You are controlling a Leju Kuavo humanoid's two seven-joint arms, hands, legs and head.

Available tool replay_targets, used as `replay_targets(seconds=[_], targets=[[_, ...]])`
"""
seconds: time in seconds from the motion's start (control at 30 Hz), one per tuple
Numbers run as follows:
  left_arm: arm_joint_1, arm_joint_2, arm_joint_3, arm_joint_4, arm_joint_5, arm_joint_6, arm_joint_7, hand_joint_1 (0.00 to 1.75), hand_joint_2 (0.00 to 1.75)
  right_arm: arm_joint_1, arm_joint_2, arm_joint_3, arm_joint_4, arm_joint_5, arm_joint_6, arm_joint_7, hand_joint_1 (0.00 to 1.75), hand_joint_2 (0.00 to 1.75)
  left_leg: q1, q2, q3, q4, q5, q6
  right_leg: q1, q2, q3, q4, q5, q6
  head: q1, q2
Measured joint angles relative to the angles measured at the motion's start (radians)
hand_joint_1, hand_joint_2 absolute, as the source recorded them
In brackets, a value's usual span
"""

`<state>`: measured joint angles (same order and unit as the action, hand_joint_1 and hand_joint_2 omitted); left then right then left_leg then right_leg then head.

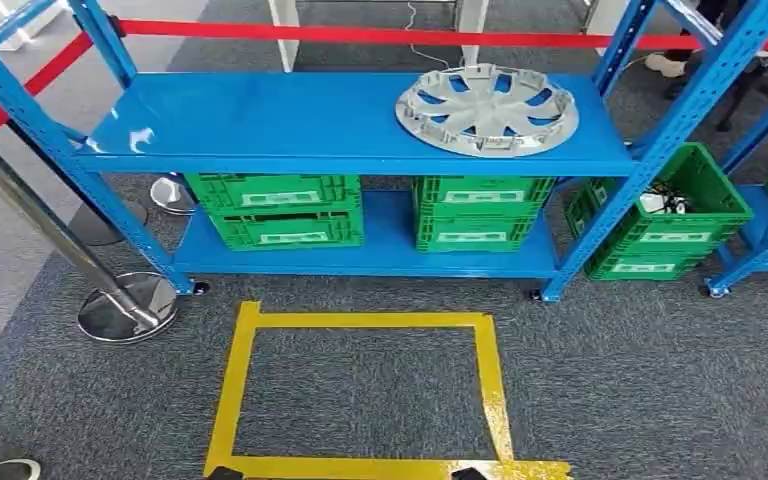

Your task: Take the parts from the cabinet and place them on the table.

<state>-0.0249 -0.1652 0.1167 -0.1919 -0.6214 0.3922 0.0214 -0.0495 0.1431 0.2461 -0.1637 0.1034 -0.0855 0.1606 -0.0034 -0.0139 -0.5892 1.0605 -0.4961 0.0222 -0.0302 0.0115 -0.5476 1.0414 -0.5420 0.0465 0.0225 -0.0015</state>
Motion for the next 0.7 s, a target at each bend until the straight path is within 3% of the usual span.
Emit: replay_targets(seconds=[0.13,0.17,0.43,0.47,0.7], targets=[[0.000,0.000,0.000,0.000,-0.004,0.000,0.002,0.00,1.75,-0.001,0.000,-0.001,0.000,-0.002,-0.001,-0.005,0.00,1.75,0.001,0.001,0.008,-0.016,0.004,-0.005,0.001,0.001,0.002,-0.003,0.000,0.001,-0.001,0.000],[0.000,0.000,0.000,0.000,-0.007,-0.001,0.004,0.00,0.00,-0.001,0.000,-0.001,0.000,-0.001,0.000,-0.007,0.00,1.75,0.001,0.001,0.010,-0.018,0.004,-0.006,0.002,0.001,0.002,-0.003,0.000,0.000,-0.001,0.000],[0.000,-0.003,0.000,0.000,-0.008,-0.021,0.008,0.00,0.00,-0.004,0.000,-0.003,0.000,0.004,-0.017,-0.037,0.00,1.75,0.001,0.001,0.011,-0.021,0.005,-0.012,0.002,0.001,0.002,-0.003,-0.002,-0.003,0.000,0.000],[0.000,-0.003,0.000,0.000,-0.008,-0.022,0.008,0.00,0.00,-0.006,0.000,-0.003,0.000,0.005,-0.018,-0.039,0.00,0.00,0.001,0.001,0.011,-0.021,0.005,-0.012,0.002,0.001,0.002,-0.004,-0.002,-0.004,0.000,0.000],[0.000,-0.004,0.000,0.000,-0.007,-0.024,0.014,0.00,0.00,-0.002,0.000,-0.003,-0.001,0.014,-0.016,-0.031,0.00,0.00,0.001,0.000,0.013,-0.022,0.005,-0.013,0.002,0.000,0.007,-0.010,-0.002,-0.003,0.000,0.000]])
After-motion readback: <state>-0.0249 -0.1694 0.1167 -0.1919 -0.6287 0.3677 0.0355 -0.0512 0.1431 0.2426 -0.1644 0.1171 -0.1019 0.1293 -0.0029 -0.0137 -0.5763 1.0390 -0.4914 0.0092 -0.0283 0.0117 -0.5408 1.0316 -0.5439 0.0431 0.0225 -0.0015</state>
